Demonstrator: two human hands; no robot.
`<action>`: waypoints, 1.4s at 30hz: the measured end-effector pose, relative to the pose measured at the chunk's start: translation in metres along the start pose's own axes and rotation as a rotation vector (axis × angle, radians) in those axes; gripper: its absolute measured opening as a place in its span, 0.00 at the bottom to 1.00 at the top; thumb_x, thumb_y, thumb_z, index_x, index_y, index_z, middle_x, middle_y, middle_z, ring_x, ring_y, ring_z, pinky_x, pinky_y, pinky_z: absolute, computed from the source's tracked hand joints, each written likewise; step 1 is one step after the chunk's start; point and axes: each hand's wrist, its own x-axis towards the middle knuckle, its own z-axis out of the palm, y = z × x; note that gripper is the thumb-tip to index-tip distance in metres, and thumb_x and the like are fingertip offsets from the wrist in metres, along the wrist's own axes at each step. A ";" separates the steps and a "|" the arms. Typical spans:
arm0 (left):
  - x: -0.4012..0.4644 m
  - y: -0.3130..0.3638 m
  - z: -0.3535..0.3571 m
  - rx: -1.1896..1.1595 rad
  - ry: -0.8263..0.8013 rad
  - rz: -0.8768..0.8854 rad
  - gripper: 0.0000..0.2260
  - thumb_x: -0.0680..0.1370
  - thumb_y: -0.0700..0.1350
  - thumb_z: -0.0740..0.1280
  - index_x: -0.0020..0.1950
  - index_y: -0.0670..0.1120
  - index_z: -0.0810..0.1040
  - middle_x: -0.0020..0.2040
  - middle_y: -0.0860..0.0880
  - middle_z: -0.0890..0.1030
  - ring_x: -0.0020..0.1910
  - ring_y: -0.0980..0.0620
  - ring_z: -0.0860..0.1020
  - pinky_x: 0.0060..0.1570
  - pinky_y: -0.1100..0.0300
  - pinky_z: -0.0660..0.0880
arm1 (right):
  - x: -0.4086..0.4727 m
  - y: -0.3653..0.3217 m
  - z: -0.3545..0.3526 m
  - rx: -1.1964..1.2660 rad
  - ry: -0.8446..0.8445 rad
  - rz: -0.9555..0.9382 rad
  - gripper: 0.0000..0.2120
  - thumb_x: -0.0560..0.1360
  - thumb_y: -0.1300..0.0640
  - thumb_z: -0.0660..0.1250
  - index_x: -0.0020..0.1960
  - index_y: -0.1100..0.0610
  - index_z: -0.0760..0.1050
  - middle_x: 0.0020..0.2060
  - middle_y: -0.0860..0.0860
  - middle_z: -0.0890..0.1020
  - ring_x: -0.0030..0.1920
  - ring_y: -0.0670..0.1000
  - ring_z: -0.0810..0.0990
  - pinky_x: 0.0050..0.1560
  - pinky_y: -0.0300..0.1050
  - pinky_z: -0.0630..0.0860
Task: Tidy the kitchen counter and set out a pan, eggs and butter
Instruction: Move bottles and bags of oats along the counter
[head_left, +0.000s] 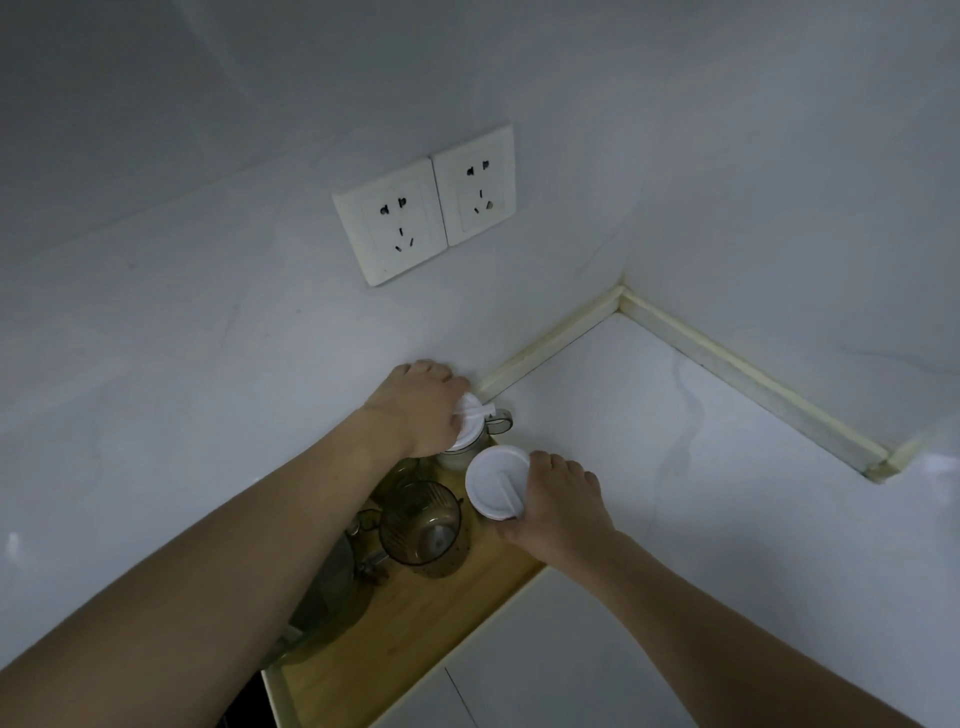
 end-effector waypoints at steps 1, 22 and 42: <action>-0.004 0.001 0.000 0.010 0.028 0.011 0.22 0.79 0.50 0.59 0.73 0.49 0.65 0.72 0.47 0.67 0.71 0.45 0.62 0.70 0.52 0.57 | 0.003 0.002 -0.003 0.020 -0.022 -0.040 0.39 0.67 0.37 0.71 0.68 0.56 0.63 0.61 0.51 0.74 0.61 0.53 0.72 0.60 0.48 0.67; -0.033 0.052 0.008 0.051 -0.060 0.021 0.39 0.65 0.69 0.65 0.72 0.51 0.67 0.74 0.52 0.57 0.75 0.47 0.47 0.71 0.41 0.32 | 0.024 0.026 -0.037 -0.130 -0.193 0.032 0.18 0.76 0.40 0.65 0.49 0.55 0.73 0.38 0.50 0.75 0.44 0.53 0.78 0.41 0.43 0.69; -0.035 0.059 0.007 0.048 -0.070 -0.022 0.36 0.68 0.63 0.67 0.72 0.50 0.66 0.73 0.52 0.62 0.74 0.48 0.54 0.73 0.42 0.38 | 0.010 0.030 -0.021 0.140 -0.136 0.074 0.13 0.78 0.48 0.64 0.52 0.58 0.74 0.48 0.55 0.80 0.48 0.56 0.79 0.40 0.43 0.68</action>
